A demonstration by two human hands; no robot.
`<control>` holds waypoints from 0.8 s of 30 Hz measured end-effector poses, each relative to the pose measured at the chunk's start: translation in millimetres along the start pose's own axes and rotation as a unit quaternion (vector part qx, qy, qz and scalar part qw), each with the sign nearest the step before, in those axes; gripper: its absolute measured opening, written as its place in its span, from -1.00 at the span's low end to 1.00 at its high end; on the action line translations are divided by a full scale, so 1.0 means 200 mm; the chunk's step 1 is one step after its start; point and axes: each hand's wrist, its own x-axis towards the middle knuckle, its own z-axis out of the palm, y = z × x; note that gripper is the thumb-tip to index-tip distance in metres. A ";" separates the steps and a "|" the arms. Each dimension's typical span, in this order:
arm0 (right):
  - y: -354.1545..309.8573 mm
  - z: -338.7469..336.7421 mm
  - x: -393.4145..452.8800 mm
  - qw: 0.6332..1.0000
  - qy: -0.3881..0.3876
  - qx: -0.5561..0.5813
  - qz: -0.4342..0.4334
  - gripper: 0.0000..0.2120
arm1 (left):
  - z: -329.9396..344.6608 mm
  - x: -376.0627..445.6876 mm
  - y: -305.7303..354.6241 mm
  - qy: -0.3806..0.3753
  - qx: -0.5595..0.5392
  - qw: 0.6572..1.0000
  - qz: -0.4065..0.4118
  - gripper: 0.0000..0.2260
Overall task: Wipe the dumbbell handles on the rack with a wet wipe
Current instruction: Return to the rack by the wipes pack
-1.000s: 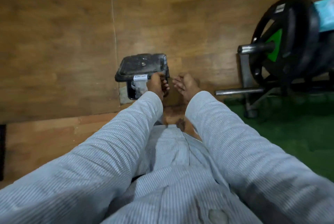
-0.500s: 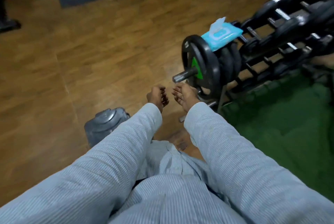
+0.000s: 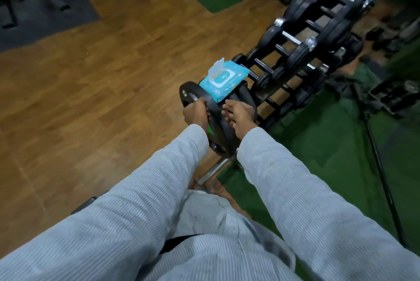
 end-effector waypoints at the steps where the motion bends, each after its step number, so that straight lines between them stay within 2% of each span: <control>1: -0.05 0.03 0.06 1.000 0.000 -0.009 -0.004 -0.94 | 0.05 0.04 0.04 0.012 -0.003 1.000 0.011 -0.93; 4: -0.19 0.12 0.23 0.999 0.014 -0.036 -0.027 -0.92 | 0.18 0.17 0.14 0.060 0.006 0.996 0.065 -0.84; 7: -0.30 0.21 0.37 0.993 0.040 -0.056 -0.098 -0.93 | 0.25 0.27 0.25 0.099 0.025 0.987 0.127 -0.82; 10: -0.41 0.29 0.50 0.976 0.074 -0.121 -0.165 -0.89 | 0.30 0.32 0.34 0.086 0.061 0.981 0.163 -0.89; 12: -0.47 0.32 0.59 0.964 0.077 -0.171 -0.188 -0.83 | 0.33 0.36 0.35 0.067 0.075 0.983 0.154 -0.90; 14: -0.53 0.34 0.68 0.954 0.046 -0.226 -0.194 -0.78 | 0.36 0.41 0.34 0.057 0.065 0.987 0.138 -0.87; 17: -0.60 0.33 0.79 0.925 -0.011 -0.321 -0.201 -0.70 | 0.41 0.42 0.33 0.044 0.106 0.979 0.166 -0.87; 20: -0.63 0.29 0.88 0.907 -0.070 -0.357 -0.214 -0.85 | 0.45 0.42 0.30 0.020 0.159 0.971 0.175 -0.88; 24: -0.68 0.25 0.99 0.878 -0.147 -0.395 -0.228 -0.87 | 0.50 0.43 0.26 0.073 0.189 0.962 0.182 -0.88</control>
